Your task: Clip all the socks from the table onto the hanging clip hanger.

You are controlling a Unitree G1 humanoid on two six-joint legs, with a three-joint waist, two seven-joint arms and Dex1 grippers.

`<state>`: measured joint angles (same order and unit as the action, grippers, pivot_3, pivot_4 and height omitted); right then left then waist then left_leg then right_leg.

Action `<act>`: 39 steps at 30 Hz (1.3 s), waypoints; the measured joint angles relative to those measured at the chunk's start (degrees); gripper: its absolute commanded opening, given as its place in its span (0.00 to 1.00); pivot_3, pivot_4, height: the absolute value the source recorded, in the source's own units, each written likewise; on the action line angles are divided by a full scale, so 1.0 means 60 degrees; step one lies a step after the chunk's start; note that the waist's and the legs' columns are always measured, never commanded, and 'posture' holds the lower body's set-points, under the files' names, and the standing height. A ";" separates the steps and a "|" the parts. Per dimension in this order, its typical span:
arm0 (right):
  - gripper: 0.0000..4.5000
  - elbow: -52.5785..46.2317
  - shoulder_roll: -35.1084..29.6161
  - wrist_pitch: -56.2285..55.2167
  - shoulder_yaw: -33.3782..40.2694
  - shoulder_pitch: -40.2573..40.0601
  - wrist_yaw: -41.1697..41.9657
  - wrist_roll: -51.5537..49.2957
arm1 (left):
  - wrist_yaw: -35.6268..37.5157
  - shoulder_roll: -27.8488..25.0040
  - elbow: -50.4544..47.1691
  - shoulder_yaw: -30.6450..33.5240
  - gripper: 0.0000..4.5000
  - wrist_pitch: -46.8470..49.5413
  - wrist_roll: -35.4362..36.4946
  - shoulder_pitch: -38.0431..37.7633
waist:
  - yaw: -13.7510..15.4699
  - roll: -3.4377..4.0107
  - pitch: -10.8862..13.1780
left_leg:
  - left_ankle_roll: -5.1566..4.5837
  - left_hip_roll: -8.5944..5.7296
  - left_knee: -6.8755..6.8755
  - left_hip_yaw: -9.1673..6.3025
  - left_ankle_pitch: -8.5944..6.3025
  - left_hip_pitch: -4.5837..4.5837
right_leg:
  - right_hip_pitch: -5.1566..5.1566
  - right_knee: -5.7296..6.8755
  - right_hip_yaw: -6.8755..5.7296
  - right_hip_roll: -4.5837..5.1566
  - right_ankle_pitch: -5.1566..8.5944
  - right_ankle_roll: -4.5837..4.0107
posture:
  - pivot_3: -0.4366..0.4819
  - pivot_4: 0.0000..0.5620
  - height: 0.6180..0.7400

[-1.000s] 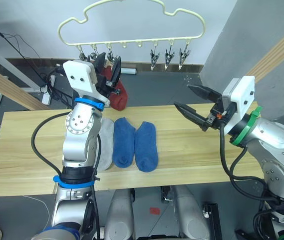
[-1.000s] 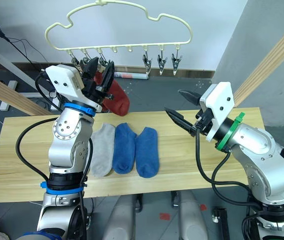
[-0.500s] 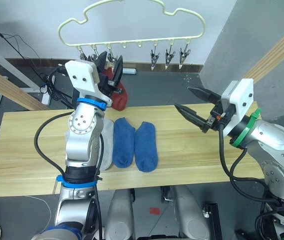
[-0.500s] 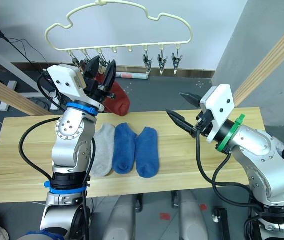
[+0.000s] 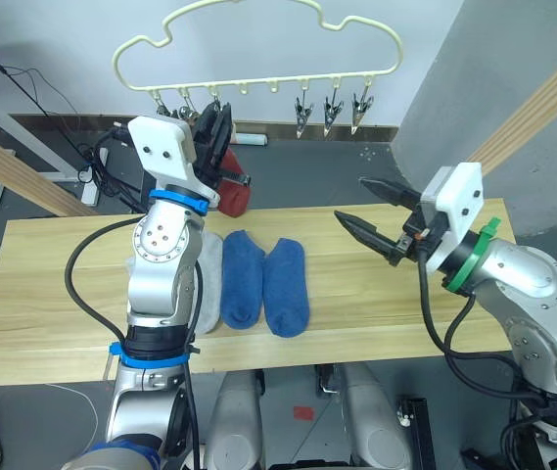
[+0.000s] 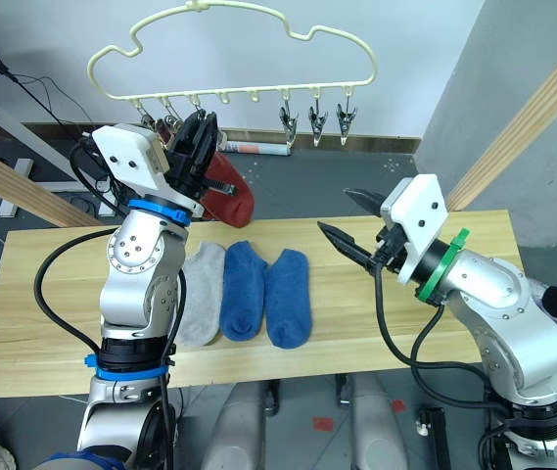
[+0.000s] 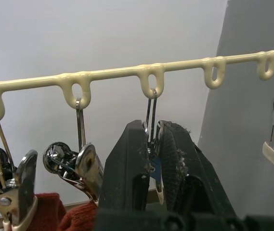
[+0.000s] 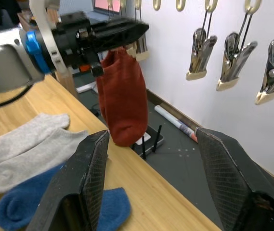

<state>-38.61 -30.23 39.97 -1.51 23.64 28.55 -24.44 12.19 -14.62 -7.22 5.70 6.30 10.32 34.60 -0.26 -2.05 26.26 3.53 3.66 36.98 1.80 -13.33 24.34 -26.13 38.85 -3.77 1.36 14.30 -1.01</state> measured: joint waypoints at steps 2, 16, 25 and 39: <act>0.79 0.0406 0.0234 0.0213 -0.0729 -0.0023 -0.0423 0.0528 | 0.0109 -0.0187 -0.0098 0.0057 0.04 0.0203 0.0063 0.0005 | -0.0010 0.0000 0.0000 | 0.0001 0.0001 0.0000 0.0000 0.0001 -0.0001 | -0.0002 0.0001 -0.0002 -0.0002 0.0000 0.0001 | 0.41 0.84 1.00; 1.00 0.5182 0.4685 -0.0449 -0.3402 0.0376 -0.4177 0.3863 | 0.0586 -0.0580 -0.0243 0.0249 0.04 0.1018 0.0639 0.0330 | 0.0021 -0.0008 -0.0005 | 0.0006 0.0017 0.0000 -0.0001 0.0003 0.0002 | -0.0006 -0.0004 -0.0002 0.0007 0.0000 0.0000 | 0.43 0.83 1.00; 0.81 0.6808 0.5671 -0.1309 -0.3441 0.0020 -0.4565 0.4426 | 0.0608 -0.0581 -0.0242 0.0244 0.04 0.1023 0.0654 0.0320 | 0.0024 -0.0008 -0.0005 | 0.0006 0.0018 0.0001 -0.0003 0.0003 0.0001 | -0.0005 0.0000 -0.0003 0.0007 0.0000 0.0000 | 0.43 0.83 1.00; 0.00 0.7457 0.5529 -0.2132 -0.3254 0.0326 -0.4186 0.4982 | 0.0735 -0.0613 -0.0265 0.0258 0.04 0.1333 0.0898 0.0269 | 0.0059 -0.0007 -0.0005 | 0.0005 0.0012 0.0003 -0.0004 0.0003 0.0002 | -0.0004 0.0004 -0.0003 0.0008 0.0000 0.0000 | 0.43 0.84 1.00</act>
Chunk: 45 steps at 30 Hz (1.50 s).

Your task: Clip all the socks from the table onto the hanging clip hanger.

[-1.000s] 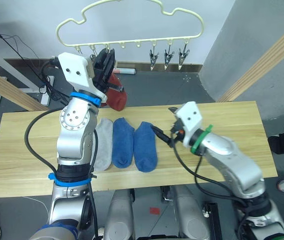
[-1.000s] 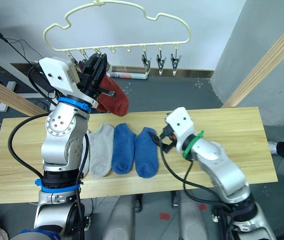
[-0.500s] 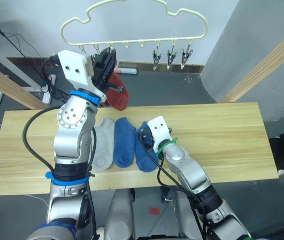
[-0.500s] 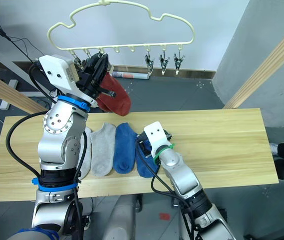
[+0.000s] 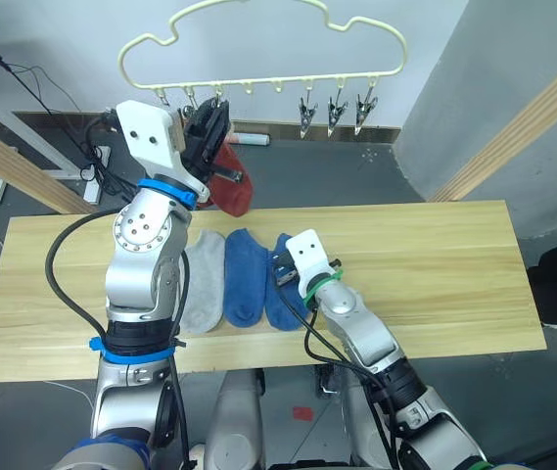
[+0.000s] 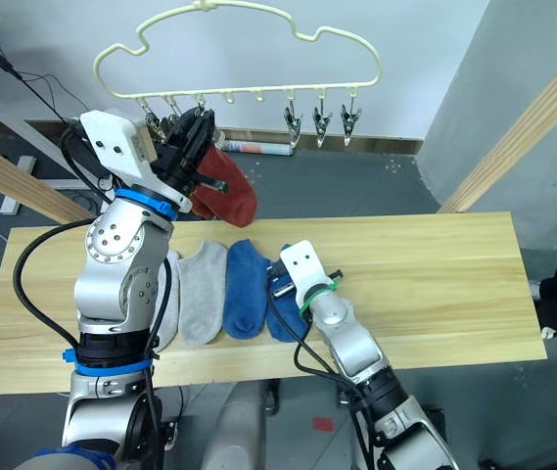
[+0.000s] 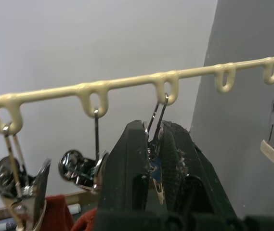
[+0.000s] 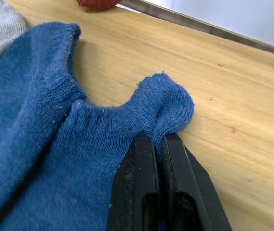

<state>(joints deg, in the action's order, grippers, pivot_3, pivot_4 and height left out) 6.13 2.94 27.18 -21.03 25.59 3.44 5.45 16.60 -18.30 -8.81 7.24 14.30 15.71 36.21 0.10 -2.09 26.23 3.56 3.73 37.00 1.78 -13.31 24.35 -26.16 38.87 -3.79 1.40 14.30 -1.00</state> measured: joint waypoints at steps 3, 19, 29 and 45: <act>0.00 -0.0924 -0.0679 0.0124 0.0106 -0.0073 0.0608 0.0005 | 0.0277 -0.0128 -0.0221 0.0185 0.04 0.0578 0.0580 0.0001 | -0.0015 0.0000 0.0000 | 0.0000 -0.0002 0.0000 0.0002 0.0000 0.0003 | -0.0001 -0.0004 0.0003 0.0001 0.0000 0.0000 | 0.42 0.85 1.00; 0.00 -0.0340 -0.0823 -0.2993 0.0217 0.1983 0.2516 -0.0016 | 0.0232 -0.1030 -0.0668 0.1654 0.04 0.5239 0.4600 0.1191 | -0.0032 -0.0001 0.0001 | 0.0014 0.0003 0.0000 -0.0005 0.0007 -0.0002 | -0.0002 0.0001 -0.0003 -0.0011 -0.0002 -0.0004 | 0.45 0.84 1.00; 0.00 0.1505 -0.0206 -0.4824 0.0728 0.3092 0.2387 -0.0017 | -0.0160 -0.1230 -0.0702 0.2061 0.04 0.5778 0.5408 0.1196 | -0.0008 -0.0001 0.0000 | 0.0015 0.0003 0.0003 -0.0010 0.0009 -0.0003 | 0.0001 0.0008 -0.0009 -0.0005 -0.0007 -0.0012 | 0.46 0.81 1.00; 0.00 0.2581 0.0161 -0.5830 0.1092 0.3682 0.2353 -0.0057 | -0.0186 -0.1326 -0.0702 0.2052 0.04 0.5876 0.5621 0.1108 | -0.0008 -0.0001 0.0000 | 0.0017 0.0002 0.0005 -0.0009 0.0010 -0.0003 | 0.0001 0.0011 -0.0011 -0.0004 -0.0033 -0.0057 | 0.47 0.80 1.00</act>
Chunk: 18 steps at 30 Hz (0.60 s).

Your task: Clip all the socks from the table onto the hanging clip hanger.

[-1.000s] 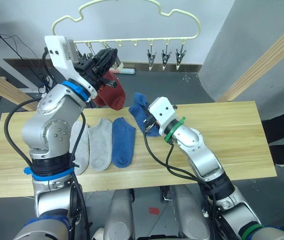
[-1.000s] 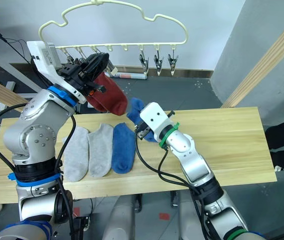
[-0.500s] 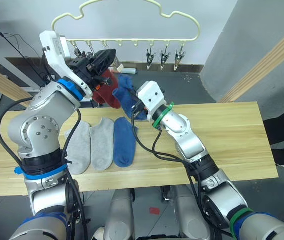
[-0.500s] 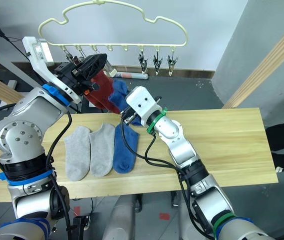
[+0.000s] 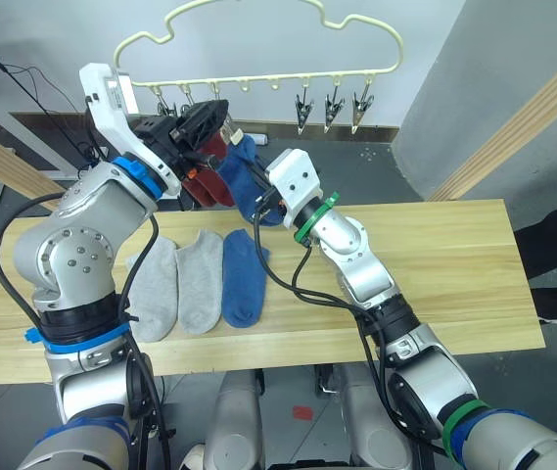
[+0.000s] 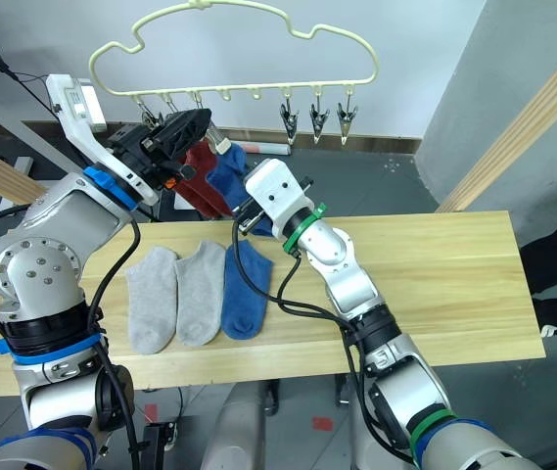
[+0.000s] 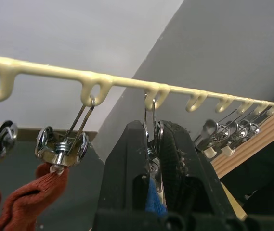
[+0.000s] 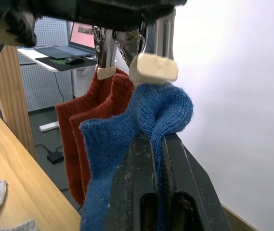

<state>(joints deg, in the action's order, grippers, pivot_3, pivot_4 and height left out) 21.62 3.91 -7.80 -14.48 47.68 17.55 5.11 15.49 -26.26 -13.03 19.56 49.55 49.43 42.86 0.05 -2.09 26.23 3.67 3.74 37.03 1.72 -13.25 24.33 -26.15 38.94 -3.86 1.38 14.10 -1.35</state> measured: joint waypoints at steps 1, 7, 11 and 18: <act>0.00 0.0006 0.0017 -0.0033 0.0001 0.0053 0.0010 -0.0021 | -0.0014 0.0004 0.0000 0.0000 0.04 0.0000 0.0004 0.0001 | 0.0001 0.0000 0.0000 | 0.0000 0.0000 0.0000 0.0000 0.0000 0.0000 | 0.0000 0.0000 0.0000 0.0000 0.0000 0.0000 | 0.47 0.79 1.00; 0.00 0.0002 0.0109 -0.0239 -0.0024 0.0091 0.0142 -0.0050 | -0.0166 0.0015 0.0005 0.0018 0.04 -0.0001 0.0059 0.0004 | 0.0003 0.0000 0.0000 | 0.0000 0.0000 0.0000 -0.0001 0.0000 0.0000 | 0.0000 0.0000 0.0001 0.0001 0.0000 0.0000 | 0.47 0.79 1.00; 0.00 -0.0154 0.0109 -0.0213 -0.0073 -0.0081 0.0252 -0.0043 | -0.0180 0.0023 0.0010 0.0012 0.04 -0.0001 0.0080 0.0012 | 0.0005 0.0000 0.0000 | 0.0000 0.0000 0.0000 -0.0001 0.0000 0.0000 | 0.0000 0.0001 0.0000 0.0001 0.0000 -0.0001 | 0.46 0.80 1.00; 0.00 -0.0885 0.0066 -0.0034 -0.0329 -0.1008 0.0484 0.0048 | -0.0202 0.0023 0.0023 -0.0001 0.04 -0.0001 0.0168 0.0042 | 0.0006 0.0000 0.0000 | 0.0000 -0.0001 0.0003 -0.0001 0.0000 0.0000 | 0.0000 0.0004 0.0000 0.0001 0.0000 -0.0001 | 0.47 0.81 1.00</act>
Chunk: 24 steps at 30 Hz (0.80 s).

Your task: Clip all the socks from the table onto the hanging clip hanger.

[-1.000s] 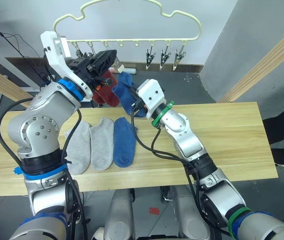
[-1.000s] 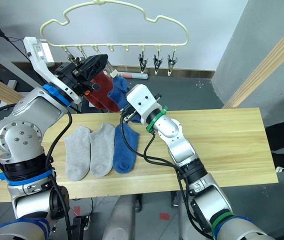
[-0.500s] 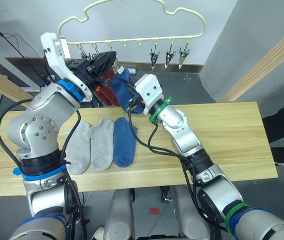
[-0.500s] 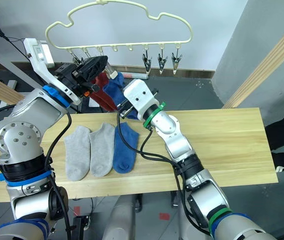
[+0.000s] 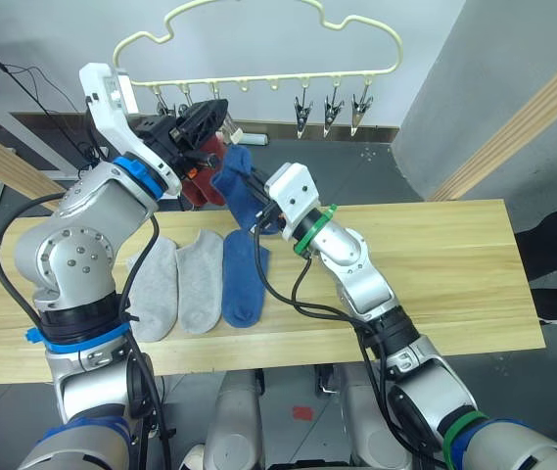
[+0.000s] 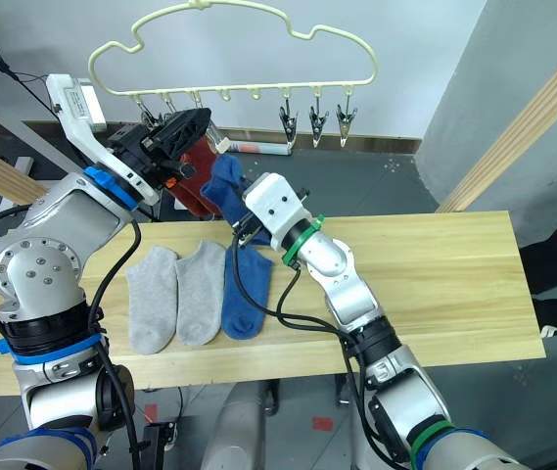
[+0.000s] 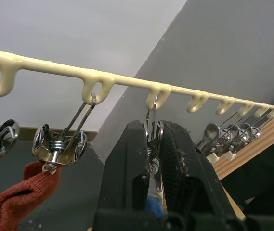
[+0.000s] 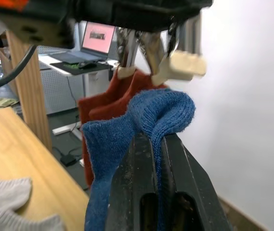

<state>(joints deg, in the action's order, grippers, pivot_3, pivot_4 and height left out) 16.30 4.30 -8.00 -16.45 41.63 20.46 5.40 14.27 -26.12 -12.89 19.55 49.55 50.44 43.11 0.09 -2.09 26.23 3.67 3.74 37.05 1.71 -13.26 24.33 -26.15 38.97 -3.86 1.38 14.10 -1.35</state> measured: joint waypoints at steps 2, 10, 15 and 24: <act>0.00 -0.0103 -0.0021 -0.0009 -0.0088 -0.0074 0.0083 0.0014 | 0.0000 0.0000 0.0004 -0.0001 0.04 0.0000 0.0003 0.0001 | -0.0006 0.0000 0.0000 | 0.0000 -0.0001 0.0001 0.0001 0.0000 -0.0001 | 0.0000 0.0001 0.0001 0.0000 0.0000 0.0000 | 0.47 0.81 1.00; 0.00 -0.0191 0.0122 -0.0223 -0.0057 -0.0046 -0.0016 0.0003 | -0.0020 0.0000 0.0002 -0.0003 0.04 0.0045 0.0096 0.0000 | -0.0001 0.0000 0.0000 | 0.0001 0.0001 0.0001 0.0000 0.0001 -0.0001 | 0.0000 0.0000 0.0000 0.0000 0.0000 0.0000 | 0.47 0.81 1.00; 0.00 0.0443 0.0285 -0.0354 0.0147 0.0282 -0.0206 -0.0027 | -0.0097 0.0000 0.0001 -0.0004 0.04 0.0066 0.0200 0.0000 | 0.0000 0.0000 0.0000 | 0.0001 0.0001 0.0005 -0.0001 0.0001 -0.0001 | 0.0000 0.0002 0.0000 0.0000 -0.0001 -0.0001 | 0.47 0.81 1.00; 0.00 0.1174 0.0412 -0.0689 0.0545 0.0729 -0.0300 -0.0344 | -0.0195 0.0000 0.0000 -0.0005 0.04 0.0076 0.0244 -0.0001 | 0.0005 0.0000 0.0000 | 0.0000 0.0001 0.0005 -0.0001 0.0001 -0.0001 | 0.0002 0.0001 0.0000 0.0000 -0.0001 -0.0002 | 0.47 0.80 1.00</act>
<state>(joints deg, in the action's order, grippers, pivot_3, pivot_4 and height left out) 23.35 6.77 -12.13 -13.18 46.01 18.66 3.34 13.11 -26.12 -12.88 19.52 50.00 51.91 43.11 0.11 -2.09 26.23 3.67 3.74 37.08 1.71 -13.25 24.33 -26.14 38.98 -3.86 1.38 14.09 -1.36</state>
